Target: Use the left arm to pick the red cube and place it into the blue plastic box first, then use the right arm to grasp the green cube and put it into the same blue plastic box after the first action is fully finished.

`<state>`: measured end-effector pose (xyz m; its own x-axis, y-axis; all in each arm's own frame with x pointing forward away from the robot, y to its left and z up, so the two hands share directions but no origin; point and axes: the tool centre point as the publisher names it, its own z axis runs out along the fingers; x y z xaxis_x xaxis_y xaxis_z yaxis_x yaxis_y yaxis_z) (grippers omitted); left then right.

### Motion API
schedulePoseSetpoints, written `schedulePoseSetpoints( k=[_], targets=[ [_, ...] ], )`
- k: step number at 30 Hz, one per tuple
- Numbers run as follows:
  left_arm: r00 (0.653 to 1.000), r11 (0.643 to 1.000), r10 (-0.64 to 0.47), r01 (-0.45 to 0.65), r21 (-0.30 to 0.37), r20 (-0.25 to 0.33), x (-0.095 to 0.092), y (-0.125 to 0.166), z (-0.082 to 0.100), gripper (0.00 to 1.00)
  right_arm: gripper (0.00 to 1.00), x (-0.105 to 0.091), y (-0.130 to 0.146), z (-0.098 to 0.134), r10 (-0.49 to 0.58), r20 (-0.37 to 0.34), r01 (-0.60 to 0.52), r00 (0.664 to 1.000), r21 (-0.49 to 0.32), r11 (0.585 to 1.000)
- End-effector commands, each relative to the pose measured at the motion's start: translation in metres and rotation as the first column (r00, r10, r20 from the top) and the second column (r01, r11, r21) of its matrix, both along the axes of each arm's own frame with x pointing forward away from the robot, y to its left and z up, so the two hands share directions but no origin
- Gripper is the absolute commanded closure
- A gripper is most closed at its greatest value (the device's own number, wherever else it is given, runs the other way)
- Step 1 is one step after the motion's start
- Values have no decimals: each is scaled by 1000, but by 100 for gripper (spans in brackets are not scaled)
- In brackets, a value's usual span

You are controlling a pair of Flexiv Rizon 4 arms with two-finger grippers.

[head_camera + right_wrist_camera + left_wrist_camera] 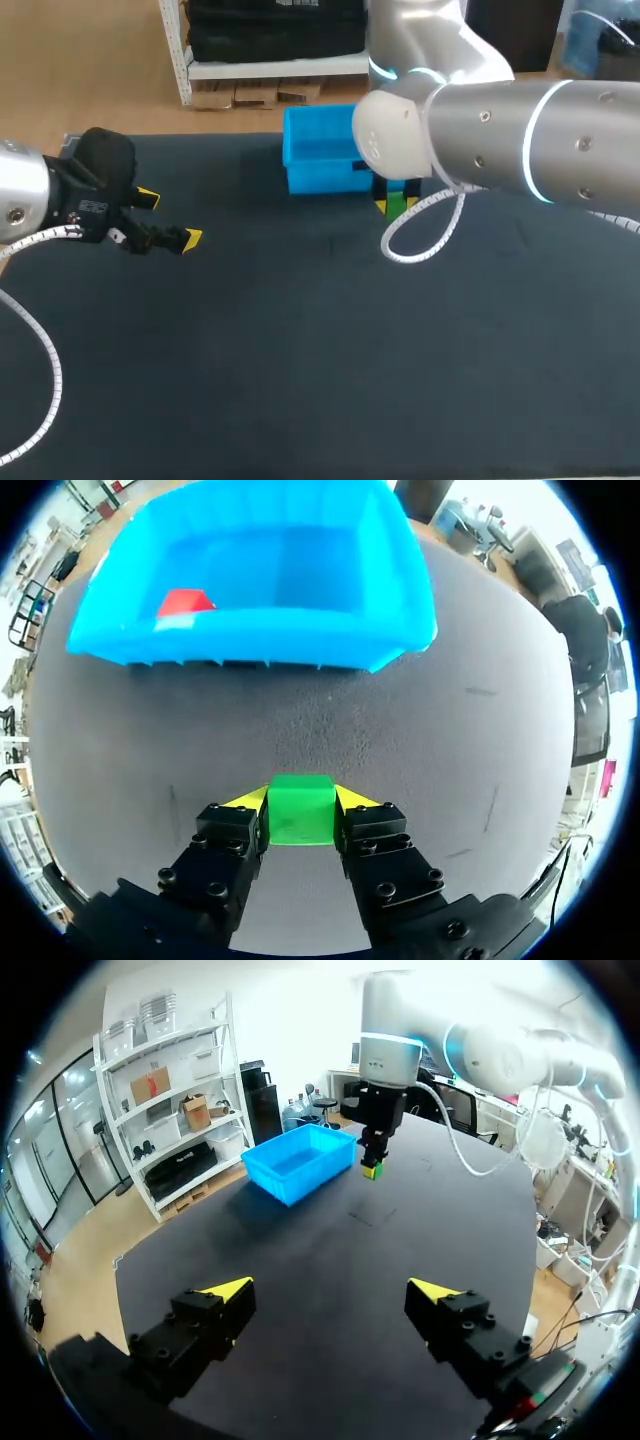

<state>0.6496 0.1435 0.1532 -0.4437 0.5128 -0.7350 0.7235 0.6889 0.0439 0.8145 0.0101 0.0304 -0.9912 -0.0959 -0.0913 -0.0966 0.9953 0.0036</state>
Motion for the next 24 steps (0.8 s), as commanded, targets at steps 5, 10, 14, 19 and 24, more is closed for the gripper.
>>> schedulePoseSetpoints(
  k=[5, 10, 14, 19, 24],
  targets=[
    [1000, 1000, 8, -8, 11, -5, 1, -3, 1, 0, 100, -7, -5, 45, 7, 70, -7, 998, -1, 1000],
    [1000, 1000, 8, -8, 11, -5, 1, -3, 1, 0, 100, -3, -6, 73, 18, 99, -18, 995, -1, 1000],
    [1000, 1000, 8, -8, 11, -5, 1, -3, 1, 0, 100, -1, -6, 91, 29, 113, -30, 993, 6, 1000],
    [1000, 1000, 8, -8, 11, -5, 1, -3, 1, 0, 100, -2, -3, 115, 44, 153, -47, 987, 18, 999],
    [1000, 1000, 8, -8, 11, -5, 1, -3, 1, 0, 100, -4, 0, 131, 58, 182, -60, 982, 3, 998]
  ],
)
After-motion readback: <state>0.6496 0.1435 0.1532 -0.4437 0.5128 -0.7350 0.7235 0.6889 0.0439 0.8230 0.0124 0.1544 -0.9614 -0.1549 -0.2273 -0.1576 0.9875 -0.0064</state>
